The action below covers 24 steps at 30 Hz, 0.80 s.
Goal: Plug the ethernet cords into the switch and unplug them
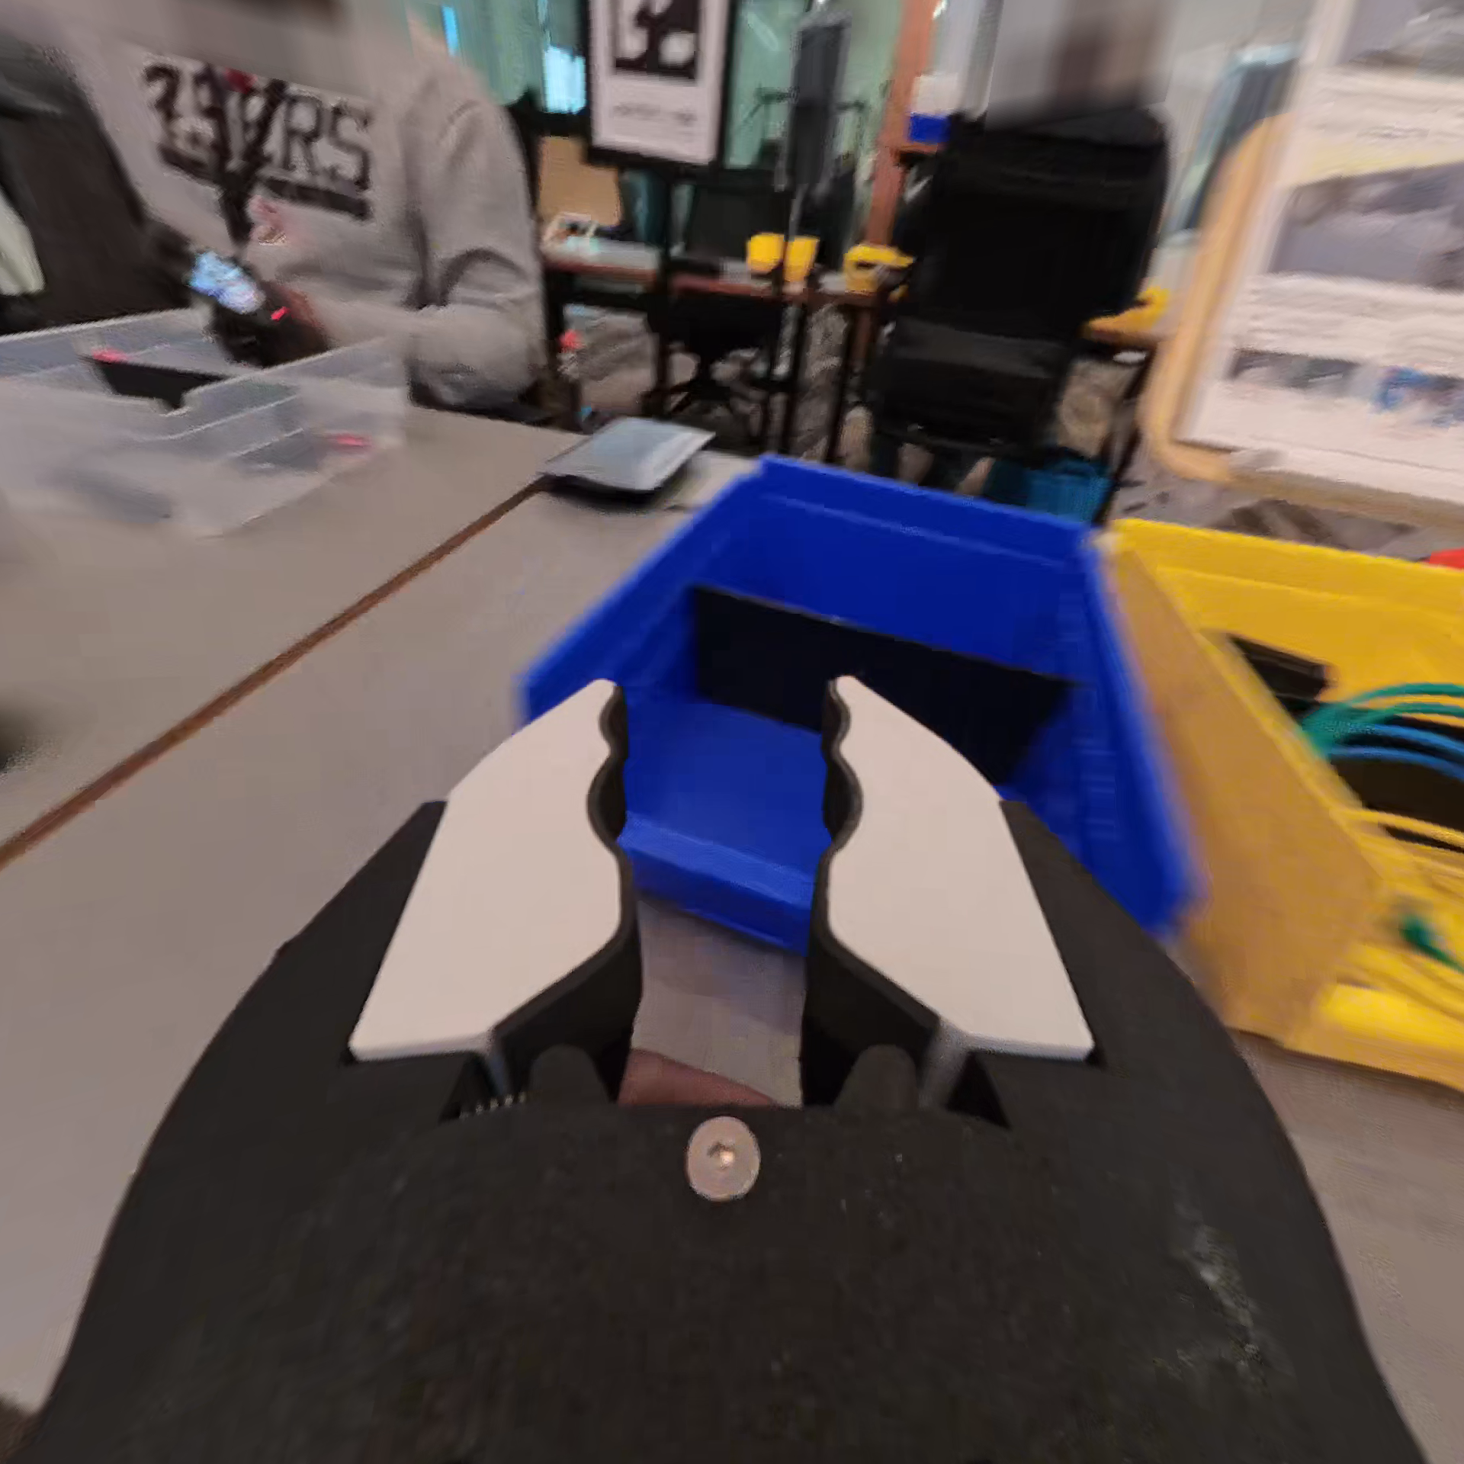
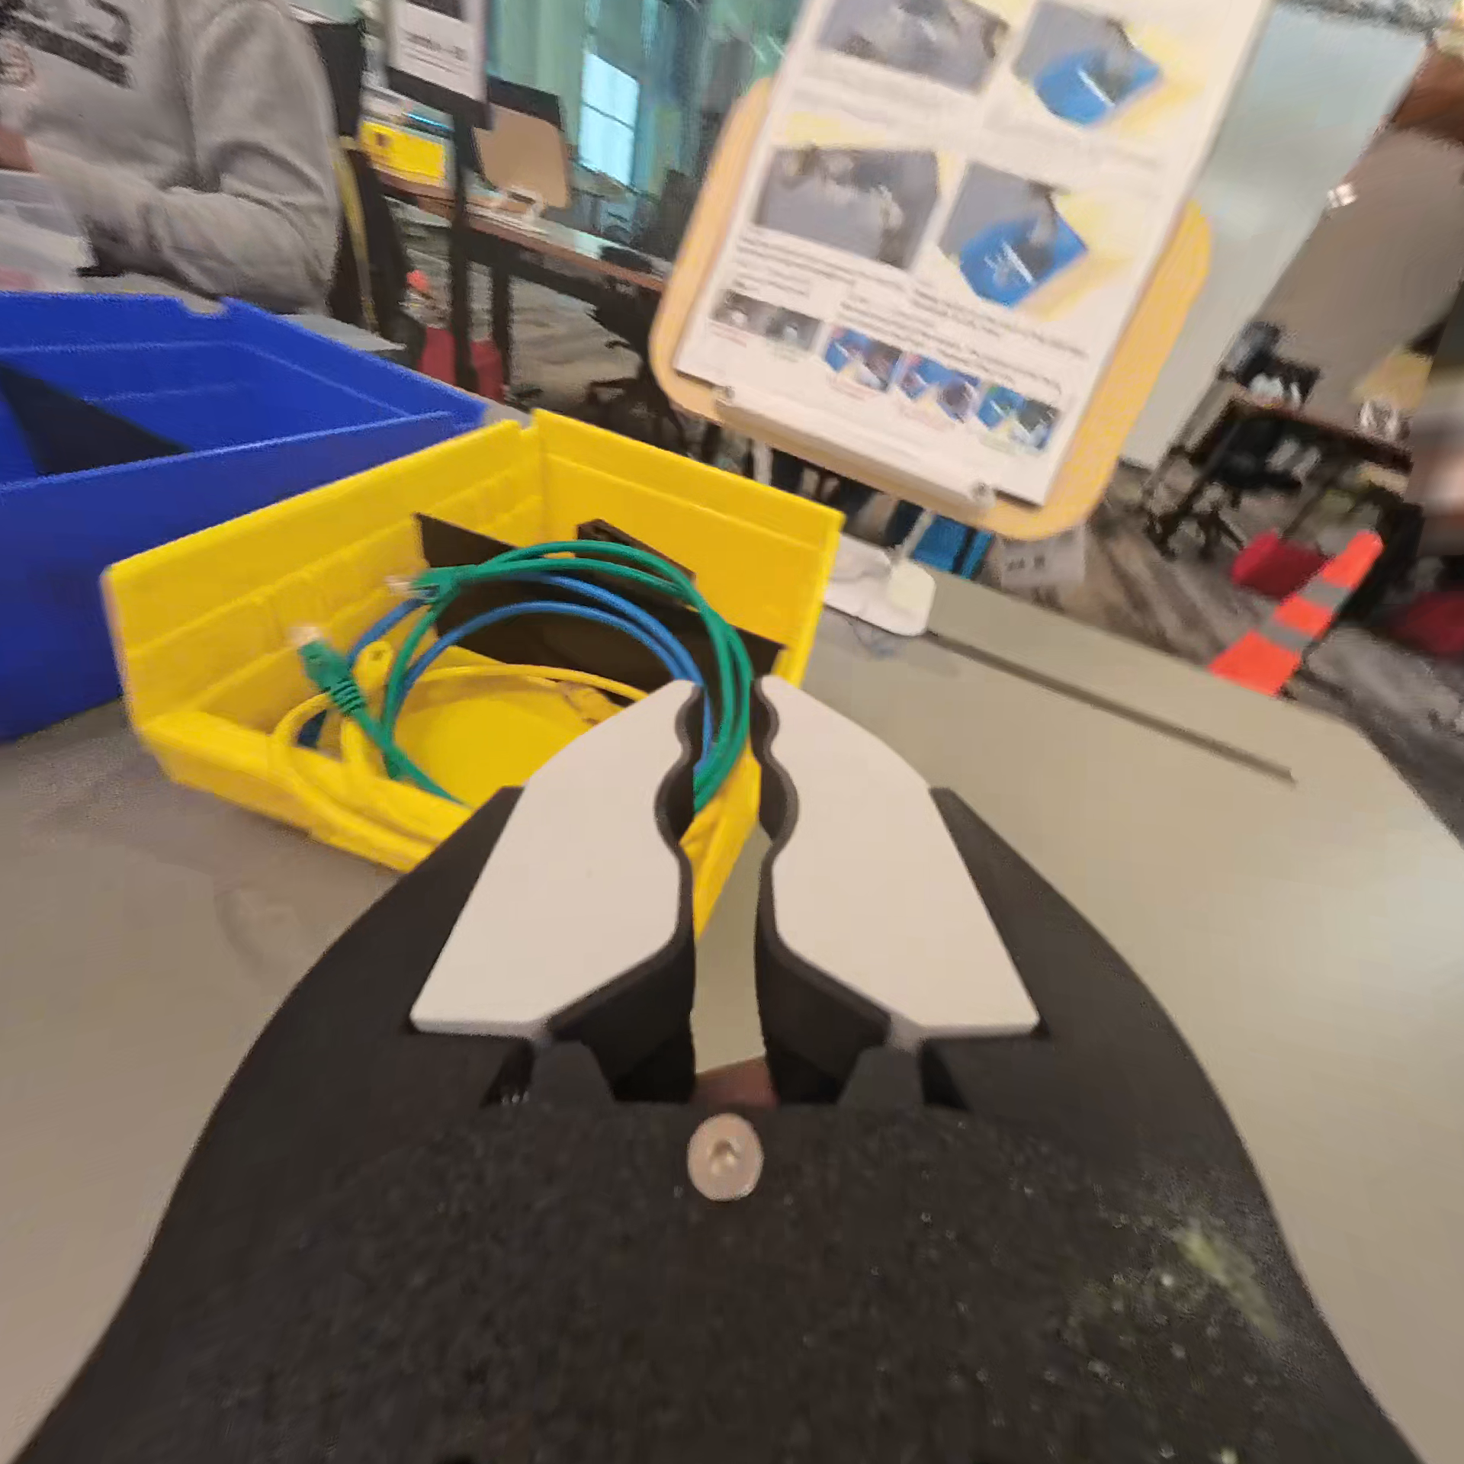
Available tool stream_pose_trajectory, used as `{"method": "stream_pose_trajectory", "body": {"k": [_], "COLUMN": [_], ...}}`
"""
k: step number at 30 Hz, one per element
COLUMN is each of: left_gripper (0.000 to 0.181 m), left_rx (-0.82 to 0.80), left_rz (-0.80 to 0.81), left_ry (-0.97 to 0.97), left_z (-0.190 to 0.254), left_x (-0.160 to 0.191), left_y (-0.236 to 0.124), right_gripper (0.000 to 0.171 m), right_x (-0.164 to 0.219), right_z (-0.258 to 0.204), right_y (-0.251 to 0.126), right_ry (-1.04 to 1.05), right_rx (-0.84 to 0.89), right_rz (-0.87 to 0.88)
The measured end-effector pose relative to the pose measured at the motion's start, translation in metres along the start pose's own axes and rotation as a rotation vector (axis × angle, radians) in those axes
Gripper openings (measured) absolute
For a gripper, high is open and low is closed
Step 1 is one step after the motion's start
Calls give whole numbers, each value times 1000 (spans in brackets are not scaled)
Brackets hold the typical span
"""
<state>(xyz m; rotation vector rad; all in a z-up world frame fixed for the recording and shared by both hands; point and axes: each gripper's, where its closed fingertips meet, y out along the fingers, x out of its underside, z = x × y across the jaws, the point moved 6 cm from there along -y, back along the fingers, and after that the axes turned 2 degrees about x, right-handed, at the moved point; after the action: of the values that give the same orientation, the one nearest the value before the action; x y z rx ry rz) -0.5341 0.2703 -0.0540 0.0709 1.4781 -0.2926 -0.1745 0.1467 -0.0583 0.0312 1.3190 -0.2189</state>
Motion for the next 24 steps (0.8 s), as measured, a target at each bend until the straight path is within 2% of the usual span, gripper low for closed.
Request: {"method": "stream_pose_trajectory", "body": {"k": [2, 3, 6, 9, 10, 11, 12, 13, 16, 18, 21, 24], "left_gripper": [57, 60, 69, 58, 47, 18, 6, 4, 3, 3, 3, 4], "left_rx": [-29, 19, 213, 269, 260, 263, 258, 264, 319, 278, 232, 172], "left_rz": [-81, -140, -241, -234, -268, -306, -326, -319, -342, -354, -399, -434], "left_ry": [-23, -50, -132, -70, -20, 27, 59, 56, -10, 6, -6, 23], "left_z": [-56, -73, -90, -91, -90, -89, -88, -87, -81, -78, -68, -54], "left_x": [8, 14, 22, 23, 27, 32, 38, 41, 43, 43, 46, 50], "left_y": [18, 28, 55, 74, 81, 87, 92, 93, 87, 78, 51, 19], "right_gripper": [11, 11, 11, 11, 12, 14, 14, 17, 32, 38, 59, 59], "right_x": [1, 3, 9, 17, 19, 20, 22, 23, 24, 23, 17, 4], "right_z": [-21, -34, -89, -142, -157, -170, -180, -187, -200, -203, -210, -218], "right_y": [-6, -8, -15, -33, -41, -48, -53, -57, -56, -42, -16, 6], "right_ry": [-67, -85, -79, -10, 18, 44, 61, 76, 111, 92, 68, 119], "right_rx": [-58, -92, -301, -541, -623, -687, -732, -759, -772, -690, -565, -496], "right_rz": [26, 23, -8, -79, -109, -137, -161, -181, -208, -232, -292, -295]}}
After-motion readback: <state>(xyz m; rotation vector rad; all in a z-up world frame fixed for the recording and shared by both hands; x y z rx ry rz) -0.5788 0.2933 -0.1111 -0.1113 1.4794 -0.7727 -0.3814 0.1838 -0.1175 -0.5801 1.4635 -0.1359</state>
